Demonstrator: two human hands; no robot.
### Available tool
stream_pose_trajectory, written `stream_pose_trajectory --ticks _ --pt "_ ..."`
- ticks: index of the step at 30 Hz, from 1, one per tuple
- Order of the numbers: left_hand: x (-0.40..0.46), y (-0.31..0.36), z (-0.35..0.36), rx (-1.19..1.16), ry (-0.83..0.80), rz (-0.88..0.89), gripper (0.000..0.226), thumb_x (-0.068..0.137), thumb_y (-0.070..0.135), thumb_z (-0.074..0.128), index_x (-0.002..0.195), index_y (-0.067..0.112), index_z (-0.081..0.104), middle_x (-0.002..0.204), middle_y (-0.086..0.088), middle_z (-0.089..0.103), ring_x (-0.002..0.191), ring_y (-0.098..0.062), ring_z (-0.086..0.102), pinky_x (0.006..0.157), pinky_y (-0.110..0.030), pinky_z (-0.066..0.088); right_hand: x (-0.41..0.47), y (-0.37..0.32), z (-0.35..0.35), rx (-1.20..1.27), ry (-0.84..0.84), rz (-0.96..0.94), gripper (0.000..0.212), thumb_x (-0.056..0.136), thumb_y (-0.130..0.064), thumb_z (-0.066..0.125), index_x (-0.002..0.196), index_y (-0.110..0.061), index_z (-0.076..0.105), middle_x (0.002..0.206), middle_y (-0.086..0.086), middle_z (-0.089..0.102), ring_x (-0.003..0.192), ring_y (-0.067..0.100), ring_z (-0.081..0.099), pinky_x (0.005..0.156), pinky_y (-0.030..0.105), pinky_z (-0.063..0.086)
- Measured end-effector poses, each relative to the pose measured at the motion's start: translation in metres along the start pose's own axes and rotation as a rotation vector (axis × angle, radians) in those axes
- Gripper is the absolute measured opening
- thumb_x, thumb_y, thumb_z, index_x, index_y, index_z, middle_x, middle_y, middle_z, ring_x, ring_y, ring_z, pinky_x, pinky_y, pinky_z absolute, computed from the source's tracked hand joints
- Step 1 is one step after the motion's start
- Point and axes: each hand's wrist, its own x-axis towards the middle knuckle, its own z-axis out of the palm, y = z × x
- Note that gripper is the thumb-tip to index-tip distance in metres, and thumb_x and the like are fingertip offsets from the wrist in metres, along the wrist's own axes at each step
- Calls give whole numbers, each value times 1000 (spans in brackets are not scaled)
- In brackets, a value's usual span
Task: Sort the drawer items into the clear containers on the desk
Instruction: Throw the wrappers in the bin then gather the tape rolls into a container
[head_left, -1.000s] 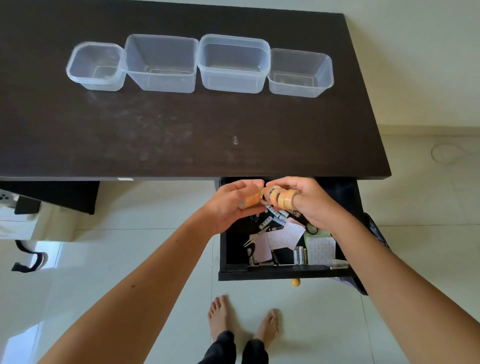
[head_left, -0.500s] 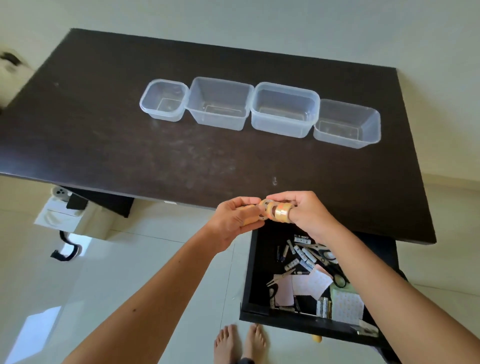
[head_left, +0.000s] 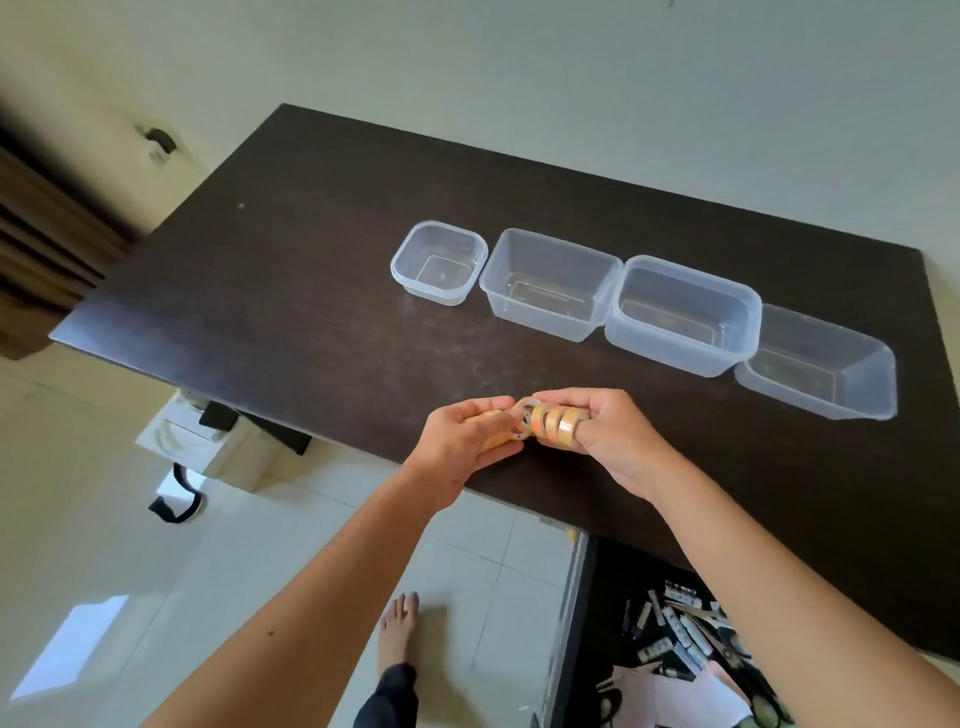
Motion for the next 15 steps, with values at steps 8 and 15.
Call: stream_pose_trajectory --ticks 8,15 --pt "47 80 -53 3 -8 10 36 87 9 81 118 -2 69 112 -19 77 103 -27 77 89 -40 63 64 -69 51 25 86 -25 31 92 -12 80 122 -20 79 118 -5 77 110 11 74 95 30 62" --pt "89 162 -81 58 -30 68 31 86 10 81 113 -3 71 113 -20 76 99 -27 77 88 -39 63 127 -130 80 64 202 -17 29 87 -21 86 116 -20 81 110 -4 80 100 12 78 92 32 64"
